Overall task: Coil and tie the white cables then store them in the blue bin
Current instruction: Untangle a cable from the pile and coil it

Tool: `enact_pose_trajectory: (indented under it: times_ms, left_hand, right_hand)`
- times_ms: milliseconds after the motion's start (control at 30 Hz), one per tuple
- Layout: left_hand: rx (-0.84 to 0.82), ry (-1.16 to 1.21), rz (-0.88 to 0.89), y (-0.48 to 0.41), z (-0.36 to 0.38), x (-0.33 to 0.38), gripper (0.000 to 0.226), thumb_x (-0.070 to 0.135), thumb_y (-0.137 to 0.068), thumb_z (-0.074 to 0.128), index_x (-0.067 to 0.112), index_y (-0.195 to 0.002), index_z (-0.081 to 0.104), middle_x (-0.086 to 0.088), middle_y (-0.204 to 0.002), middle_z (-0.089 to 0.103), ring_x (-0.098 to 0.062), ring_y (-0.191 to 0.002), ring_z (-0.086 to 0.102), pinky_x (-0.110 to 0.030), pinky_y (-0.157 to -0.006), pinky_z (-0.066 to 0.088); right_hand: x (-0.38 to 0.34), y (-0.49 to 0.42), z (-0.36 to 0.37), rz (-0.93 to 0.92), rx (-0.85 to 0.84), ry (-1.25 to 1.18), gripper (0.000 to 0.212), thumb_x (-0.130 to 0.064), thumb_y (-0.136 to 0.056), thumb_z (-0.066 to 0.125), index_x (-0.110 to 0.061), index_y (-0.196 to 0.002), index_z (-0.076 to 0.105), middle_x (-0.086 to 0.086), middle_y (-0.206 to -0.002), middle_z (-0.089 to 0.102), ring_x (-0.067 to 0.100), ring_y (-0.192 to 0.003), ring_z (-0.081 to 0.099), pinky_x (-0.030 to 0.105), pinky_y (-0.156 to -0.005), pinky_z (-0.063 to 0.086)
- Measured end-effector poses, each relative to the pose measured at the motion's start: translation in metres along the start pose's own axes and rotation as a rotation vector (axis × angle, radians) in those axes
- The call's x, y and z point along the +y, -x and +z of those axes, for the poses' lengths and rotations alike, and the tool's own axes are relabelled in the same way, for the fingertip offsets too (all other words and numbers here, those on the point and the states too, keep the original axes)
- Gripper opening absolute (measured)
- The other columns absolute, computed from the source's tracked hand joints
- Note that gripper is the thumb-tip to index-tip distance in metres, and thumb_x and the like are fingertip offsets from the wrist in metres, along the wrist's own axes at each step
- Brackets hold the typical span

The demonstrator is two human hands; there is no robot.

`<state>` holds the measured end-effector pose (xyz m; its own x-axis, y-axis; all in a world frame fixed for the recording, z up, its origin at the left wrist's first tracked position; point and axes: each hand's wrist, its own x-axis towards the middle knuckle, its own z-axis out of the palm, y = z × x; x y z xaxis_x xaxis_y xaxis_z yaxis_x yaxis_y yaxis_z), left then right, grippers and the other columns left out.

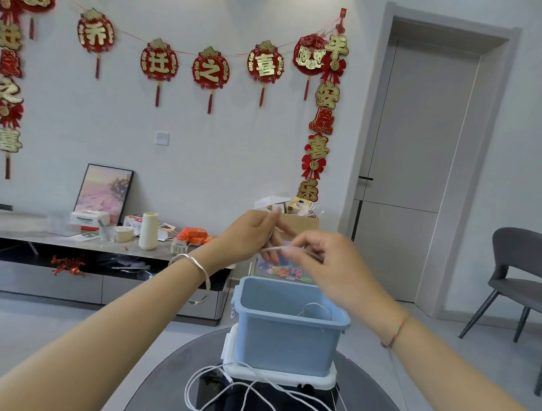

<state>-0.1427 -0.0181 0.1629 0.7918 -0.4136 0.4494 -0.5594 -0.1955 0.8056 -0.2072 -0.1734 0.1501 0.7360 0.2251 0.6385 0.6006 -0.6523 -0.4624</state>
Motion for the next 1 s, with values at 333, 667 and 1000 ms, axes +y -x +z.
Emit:
enact_pose_trajectory:
  times_ms: [333,667,1000]
  left_hand:
    - [-0.454,0.267,-0.108,0.019,0.001,0.019,0.053,0.033,-0.102,0.021,0.007,-0.078,0.061,0.009,-0.041,0.024,-0.006,-0.038,0.016,-0.020,-0.042,0.013]
    - [-0.413,1.015,-0.095,0.020,0.006,0.028,0.043,0.033,-0.096,0.031,0.015,-0.066,0.055,0.008,-0.041,0.019,-0.006,-0.033,0.019,-0.016,-0.038,0.024]
    - [0.194,0.812,0.053,-0.009,-0.001,0.004,0.046,0.036,-0.105,0.018,0.012,-0.105,0.058,0.007,-0.092,0.075,-0.010,-0.086,0.072,-0.018,-0.067,0.054]
  right_hand:
    - [0.009,-0.016,-0.033,-0.089,0.038,-0.247,0.023,-0.034,-0.073,0.069,-0.016,-0.084,0.062,-0.005,-0.068,0.062,0.016,-0.061,0.052,0.026,-0.062,0.044]
    - [0.022,-0.020,0.009,0.156,0.159,-0.645,0.019,-0.017,-0.096,0.051,-0.018,-0.083,0.065,0.000,-0.059,0.058,0.005,-0.036,0.036,0.015,-0.038,0.028]
    - [0.003,0.015,0.051,0.270,-0.336,-0.467,0.024,-0.013,-0.103,0.030,-0.016,-0.122,0.045,-0.003,-0.069,0.065,0.010,-0.036,0.046,0.023,-0.038,0.041]
